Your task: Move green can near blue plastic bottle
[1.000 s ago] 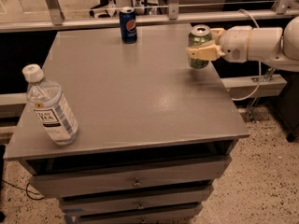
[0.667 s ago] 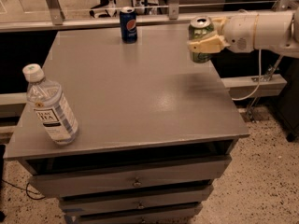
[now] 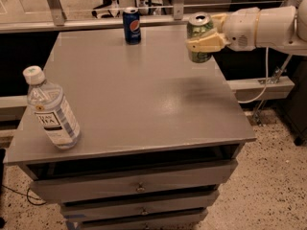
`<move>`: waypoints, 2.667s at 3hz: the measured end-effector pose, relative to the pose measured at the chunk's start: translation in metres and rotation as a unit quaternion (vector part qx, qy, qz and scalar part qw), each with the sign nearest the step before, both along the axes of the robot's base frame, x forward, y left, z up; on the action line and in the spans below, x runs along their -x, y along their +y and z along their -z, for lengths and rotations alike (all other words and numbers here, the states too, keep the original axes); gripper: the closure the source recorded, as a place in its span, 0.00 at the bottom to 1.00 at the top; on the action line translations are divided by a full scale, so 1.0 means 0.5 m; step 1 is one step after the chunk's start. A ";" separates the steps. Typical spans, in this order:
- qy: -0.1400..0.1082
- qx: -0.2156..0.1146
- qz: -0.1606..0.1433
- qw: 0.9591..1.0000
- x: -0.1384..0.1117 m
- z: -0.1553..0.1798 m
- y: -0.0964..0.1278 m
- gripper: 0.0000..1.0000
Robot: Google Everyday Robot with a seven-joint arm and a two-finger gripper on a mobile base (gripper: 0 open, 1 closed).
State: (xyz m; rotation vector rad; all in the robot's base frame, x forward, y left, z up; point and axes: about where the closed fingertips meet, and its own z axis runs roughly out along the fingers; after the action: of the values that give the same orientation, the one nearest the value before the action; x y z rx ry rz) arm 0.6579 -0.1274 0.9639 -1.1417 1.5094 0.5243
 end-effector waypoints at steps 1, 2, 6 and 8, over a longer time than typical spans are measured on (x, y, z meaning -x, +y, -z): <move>0.005 -0.031 -0.041 0.999 0.017 -0.004 0.104 1.00; 0.015 -0.056 -0.081 0.995 0.056 -0.009 0.214 1.00; 0.090 -0.117 -0.172 0.974 0.280 0.066 0.424 1.00; 0.100 -0.136 -0.214 0.962 0.328 0.106 0.497 0.82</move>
Offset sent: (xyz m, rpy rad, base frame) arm -0.0537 0.1695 0.0045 0.1686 0.0592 0.2577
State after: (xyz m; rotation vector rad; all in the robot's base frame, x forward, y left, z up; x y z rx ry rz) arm 0.4938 0.1212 0.9110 -1.2243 1.3047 1.1374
